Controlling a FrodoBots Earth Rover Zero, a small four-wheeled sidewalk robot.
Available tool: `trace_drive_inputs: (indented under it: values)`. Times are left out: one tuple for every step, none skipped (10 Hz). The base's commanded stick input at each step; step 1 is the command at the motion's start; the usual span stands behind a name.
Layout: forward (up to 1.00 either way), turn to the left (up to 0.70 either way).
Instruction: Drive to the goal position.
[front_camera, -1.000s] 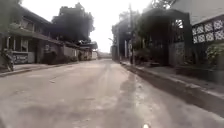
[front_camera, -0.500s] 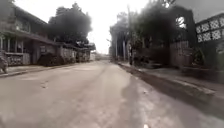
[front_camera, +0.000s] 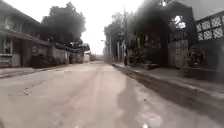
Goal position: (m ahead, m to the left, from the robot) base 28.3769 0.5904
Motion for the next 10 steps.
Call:
trace_drive_inputs:
  values:
    - [0.70, 0.12]
    - [0.70, 0.14]
    - [0.70, 0.04]
    - [0.70, 0.23]
    - [0.70, 0.27]
    - [0.70, 0.19]
    - [0.70, 0.12]
    - [0.70, 0.01]
    - [0.70, 0.00]
    - [0.70, 0.10]
